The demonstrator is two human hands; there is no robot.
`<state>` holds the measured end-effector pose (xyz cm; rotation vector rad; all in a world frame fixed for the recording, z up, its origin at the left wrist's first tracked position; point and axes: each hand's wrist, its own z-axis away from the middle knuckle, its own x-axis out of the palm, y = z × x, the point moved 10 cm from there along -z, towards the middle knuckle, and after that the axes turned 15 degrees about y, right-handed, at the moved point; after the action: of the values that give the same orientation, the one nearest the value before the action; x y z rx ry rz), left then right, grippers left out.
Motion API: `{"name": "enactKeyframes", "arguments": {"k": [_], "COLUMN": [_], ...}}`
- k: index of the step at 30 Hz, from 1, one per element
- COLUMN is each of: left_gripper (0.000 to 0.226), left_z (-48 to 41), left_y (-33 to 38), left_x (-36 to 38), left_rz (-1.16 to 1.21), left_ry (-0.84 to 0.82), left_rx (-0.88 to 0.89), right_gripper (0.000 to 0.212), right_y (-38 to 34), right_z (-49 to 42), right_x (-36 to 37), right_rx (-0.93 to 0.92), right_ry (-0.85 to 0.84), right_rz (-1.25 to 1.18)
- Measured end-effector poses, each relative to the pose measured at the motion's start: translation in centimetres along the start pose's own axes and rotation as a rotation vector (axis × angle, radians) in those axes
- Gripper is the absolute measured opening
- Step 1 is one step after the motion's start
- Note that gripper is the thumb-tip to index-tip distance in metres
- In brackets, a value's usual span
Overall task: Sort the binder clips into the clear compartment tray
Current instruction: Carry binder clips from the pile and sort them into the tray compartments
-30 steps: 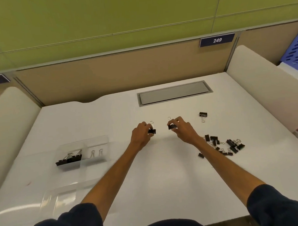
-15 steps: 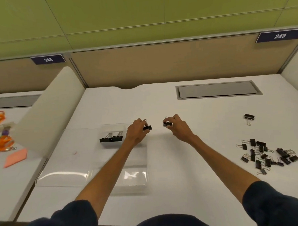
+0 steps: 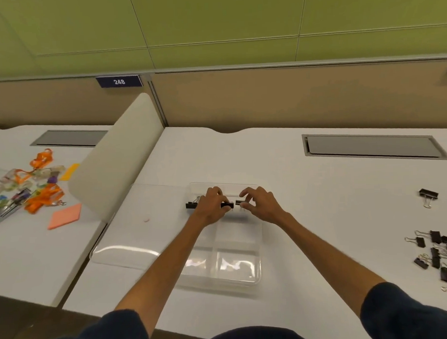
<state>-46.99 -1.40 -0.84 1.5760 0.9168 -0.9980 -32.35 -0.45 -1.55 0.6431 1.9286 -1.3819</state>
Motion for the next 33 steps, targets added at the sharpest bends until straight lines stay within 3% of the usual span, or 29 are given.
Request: {"name": "enactKeyframes", "arguments": {"k": [6, 12, 18, 23, 33], "left_gripper": [0.025, 0.025, 0.033, 0.032, 0.022], "left_z": [-0.1, -0.2, 0.4, 0.5, 0.1], "left_y": [-1.2, -1.7, -1.1, -0.8, 0.6], "left_x": [1.1, 1.7, 2.1, 1.5, -0.7], "left_rz": [0.105, 0.075, -0.033, -0.093, -0.249], "left_ry": [-0.055, -0.114, -0.123, -0.045, 0.243], "left_rx": [-0.120, -0.152, -0.095, -0.036, -0.058], "right_gripper": [0.012, 0.009, 0.022, 0.024, 0.021], "right_y": [-0.2, -0.4, 0.5, 0.4, 2.2], "right_z": [-0.4, -0.5, 0.5, 1.0, 0.6], "right_x": [0.5, -0.6, 1.4, 0.8, -3.8], "right_rx": [0.032, -0.001, 0.024, 0.033, 0.097], "right_ry": [0.006, 0.130, -0.020, -0.012, 0.220], "right_rz": [0.000, 0.000, 0.114, 0.079, -0.053]}}
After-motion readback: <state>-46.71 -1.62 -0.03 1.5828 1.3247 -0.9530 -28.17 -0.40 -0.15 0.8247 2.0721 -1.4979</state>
